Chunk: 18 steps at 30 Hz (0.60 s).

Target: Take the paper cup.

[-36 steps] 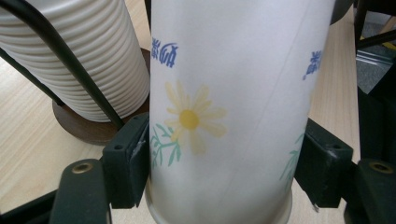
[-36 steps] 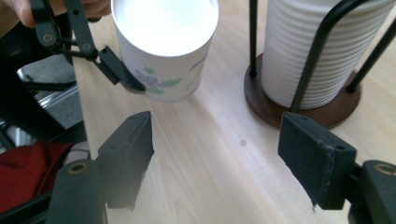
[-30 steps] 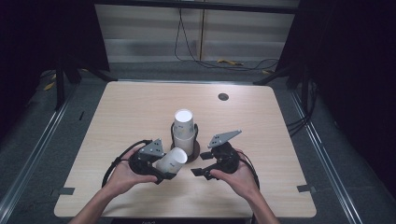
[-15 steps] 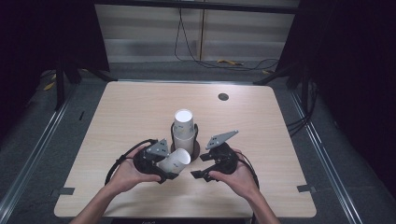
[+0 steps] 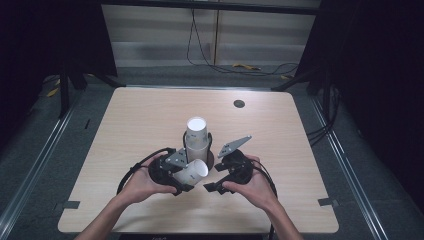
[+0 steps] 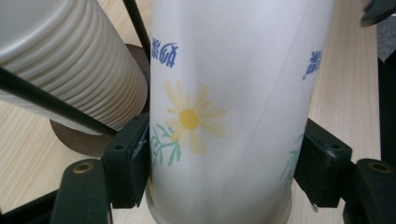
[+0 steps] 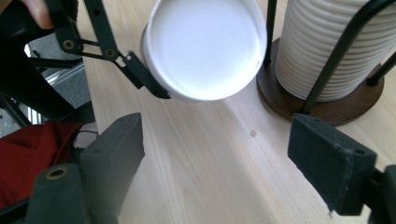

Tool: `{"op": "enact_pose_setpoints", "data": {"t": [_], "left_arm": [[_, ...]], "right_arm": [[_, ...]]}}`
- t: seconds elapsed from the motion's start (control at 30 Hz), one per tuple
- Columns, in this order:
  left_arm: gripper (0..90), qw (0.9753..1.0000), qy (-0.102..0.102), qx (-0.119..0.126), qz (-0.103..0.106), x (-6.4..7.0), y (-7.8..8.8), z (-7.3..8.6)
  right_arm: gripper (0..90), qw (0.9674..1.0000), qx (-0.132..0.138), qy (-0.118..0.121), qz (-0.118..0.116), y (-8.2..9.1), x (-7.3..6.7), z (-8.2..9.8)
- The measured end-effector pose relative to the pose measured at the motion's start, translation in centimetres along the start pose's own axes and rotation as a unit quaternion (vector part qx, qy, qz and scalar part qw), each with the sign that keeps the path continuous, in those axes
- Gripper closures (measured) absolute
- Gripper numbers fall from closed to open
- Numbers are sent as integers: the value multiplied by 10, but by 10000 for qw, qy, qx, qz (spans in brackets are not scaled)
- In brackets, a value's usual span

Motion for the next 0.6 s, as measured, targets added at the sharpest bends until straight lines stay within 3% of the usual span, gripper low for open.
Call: {"op": "enact_pose_setpoints", "data": {"t": [0.13, 0.2, 0.3, 0.37, 0.47, 0.6], "left_arm": [[298, 10000, -51, -23, 50, 5, 0, 1], [298, 9998, -153, -123, -86, 6, -2, 1], [299, 9996, -119, -204, -154, 4, -3, 2], [299, 9995, -98, -204, -205, 4, -5, 2], [300, 9996, -138, -199, -161, 6, -5, 1], [301, 9995, -178, -205, -152, 5, -5, -2]], "right_arm": [[183, 10000, -79, 3, -57, 0, 2, 1], [216, 9998, -130, 31, -156, -1, 3, 2], [272, 9988, -337, -25, -358, -5, 0, 2], [273, 9985, -391, 90, -363, -9, -2, 1], [272, 9974, -545, 58, -477, -13, 0, -1], [272, 9968, -659, 36, -443, -15, 1, -2]]}}
Point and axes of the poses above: each handheld gripper's, and its own axes: y roughly backward along the jaws, z roughly out of its underside, x roughly to its right, the point moved 1 cm from there along -y, roughly forward along the jaws, and after that the axes turned 2 degrees about -z, right-handed, at the moved point
